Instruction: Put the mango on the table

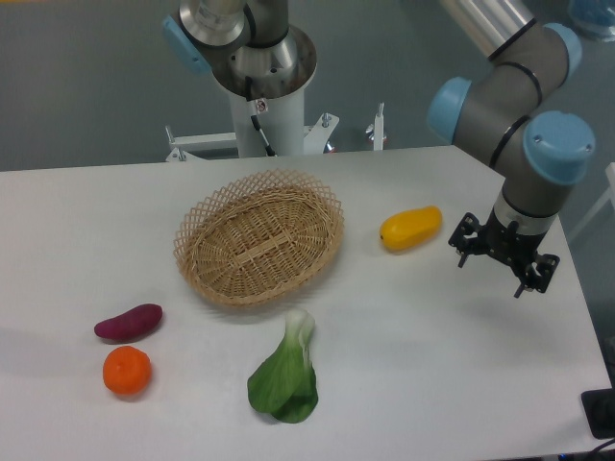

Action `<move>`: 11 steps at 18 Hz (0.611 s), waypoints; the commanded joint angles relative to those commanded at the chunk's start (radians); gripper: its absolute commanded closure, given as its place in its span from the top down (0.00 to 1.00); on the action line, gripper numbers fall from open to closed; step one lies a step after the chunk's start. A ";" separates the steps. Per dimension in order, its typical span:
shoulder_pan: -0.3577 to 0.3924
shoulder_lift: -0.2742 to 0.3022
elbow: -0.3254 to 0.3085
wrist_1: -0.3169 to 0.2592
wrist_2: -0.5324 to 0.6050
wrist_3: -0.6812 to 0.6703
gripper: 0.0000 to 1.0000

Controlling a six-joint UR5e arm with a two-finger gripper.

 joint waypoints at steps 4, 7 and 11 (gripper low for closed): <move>0.002 0.003 0.002 0.000 0.014 0.006 1.00; 0.000 0.003 0.000 -0.002 0.044 0.044 1.00; -0.002 0.003 -0.002 -0.003 0.057 0.058 1.00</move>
